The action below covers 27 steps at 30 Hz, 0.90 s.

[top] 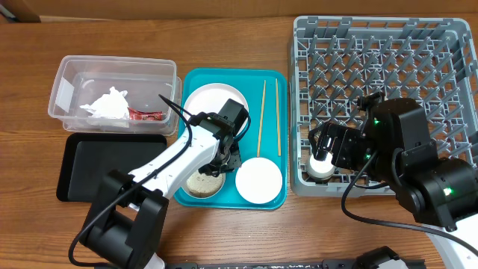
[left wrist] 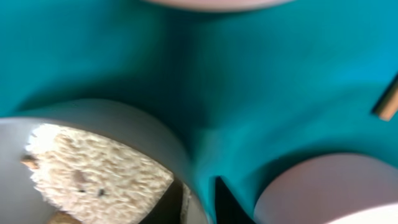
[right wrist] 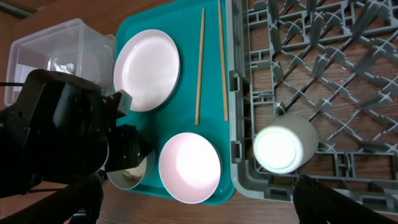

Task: Sort waste into correct bins and load items into the dishwasher
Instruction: 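Grasp the rice-filled bowl with the left gripper, then tip the bowl over the black tray to pour out the rice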

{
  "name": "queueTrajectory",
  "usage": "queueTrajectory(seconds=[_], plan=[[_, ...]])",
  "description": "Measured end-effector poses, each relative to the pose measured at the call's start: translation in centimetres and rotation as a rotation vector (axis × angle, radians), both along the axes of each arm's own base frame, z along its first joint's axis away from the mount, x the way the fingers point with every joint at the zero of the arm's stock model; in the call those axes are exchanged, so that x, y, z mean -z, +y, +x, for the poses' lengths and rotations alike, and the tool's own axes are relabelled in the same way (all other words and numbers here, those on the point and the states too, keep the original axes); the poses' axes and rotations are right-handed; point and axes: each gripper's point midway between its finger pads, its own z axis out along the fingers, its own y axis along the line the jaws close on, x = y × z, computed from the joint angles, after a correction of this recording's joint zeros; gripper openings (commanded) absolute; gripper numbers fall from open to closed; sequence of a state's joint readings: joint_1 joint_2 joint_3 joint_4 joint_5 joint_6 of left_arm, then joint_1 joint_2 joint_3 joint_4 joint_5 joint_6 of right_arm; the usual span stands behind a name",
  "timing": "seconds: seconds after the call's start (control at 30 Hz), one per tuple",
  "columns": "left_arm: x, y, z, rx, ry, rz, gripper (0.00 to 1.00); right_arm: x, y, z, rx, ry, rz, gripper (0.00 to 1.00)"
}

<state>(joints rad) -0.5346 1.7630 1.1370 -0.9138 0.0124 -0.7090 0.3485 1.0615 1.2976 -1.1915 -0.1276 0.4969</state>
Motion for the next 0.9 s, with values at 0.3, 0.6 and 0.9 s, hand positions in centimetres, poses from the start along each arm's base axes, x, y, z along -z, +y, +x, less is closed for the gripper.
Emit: queueTrajectory(seconds=[0.3, 0.6, 0.9], plan=[[-0.2, 0.7, -1.1, 0.045, 0.044, 0.027, 0.04, 0.1, 0.0, -0.1, 0.0, 0.006, -0.002, 0.99], [-8.8, 1.9, 0.1, 0.129, -0.107, -0.102, 0.04, 0.3, -0.1, -0.3, 0.0, 0.016, -0.006, 0.99], [-13.8, 10.0, 2.9, -0.023, -0.236, -0.455, 0.04, 0.3, -0.1, -0.3, 0.0, 0.016, -0.006, 0.99]])
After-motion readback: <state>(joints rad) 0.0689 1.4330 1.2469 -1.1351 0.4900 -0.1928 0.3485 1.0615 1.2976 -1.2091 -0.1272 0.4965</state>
